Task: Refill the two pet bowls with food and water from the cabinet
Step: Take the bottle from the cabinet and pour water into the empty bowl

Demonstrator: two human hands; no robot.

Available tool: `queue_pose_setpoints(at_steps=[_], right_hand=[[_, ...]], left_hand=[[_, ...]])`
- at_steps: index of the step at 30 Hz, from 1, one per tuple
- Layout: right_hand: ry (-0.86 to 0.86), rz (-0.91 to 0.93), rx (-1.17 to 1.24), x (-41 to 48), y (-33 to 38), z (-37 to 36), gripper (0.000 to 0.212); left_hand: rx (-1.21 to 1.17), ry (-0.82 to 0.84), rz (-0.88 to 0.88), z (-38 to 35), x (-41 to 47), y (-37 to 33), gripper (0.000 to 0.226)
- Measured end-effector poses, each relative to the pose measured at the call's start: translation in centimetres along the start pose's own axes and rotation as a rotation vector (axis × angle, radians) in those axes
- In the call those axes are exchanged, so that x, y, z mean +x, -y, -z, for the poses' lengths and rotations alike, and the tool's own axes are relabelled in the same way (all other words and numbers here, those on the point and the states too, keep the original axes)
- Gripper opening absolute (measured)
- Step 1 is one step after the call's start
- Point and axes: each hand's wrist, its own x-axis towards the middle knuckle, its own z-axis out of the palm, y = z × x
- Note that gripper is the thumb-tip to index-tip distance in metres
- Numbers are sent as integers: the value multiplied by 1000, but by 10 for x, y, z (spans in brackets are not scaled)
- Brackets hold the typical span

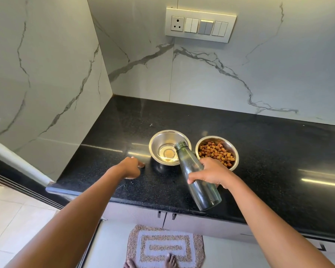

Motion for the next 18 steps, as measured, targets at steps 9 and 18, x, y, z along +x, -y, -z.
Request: queue_pose_setpoints(at_steps=[9,18], right_hand=[[46,-7,-5,0,1,5,48],[80,-7,-49,-1,4,13,47]], left_hand=[[-6,1,-25,0,-1,0,63],[-16,6,-17,0,0,1,61]])
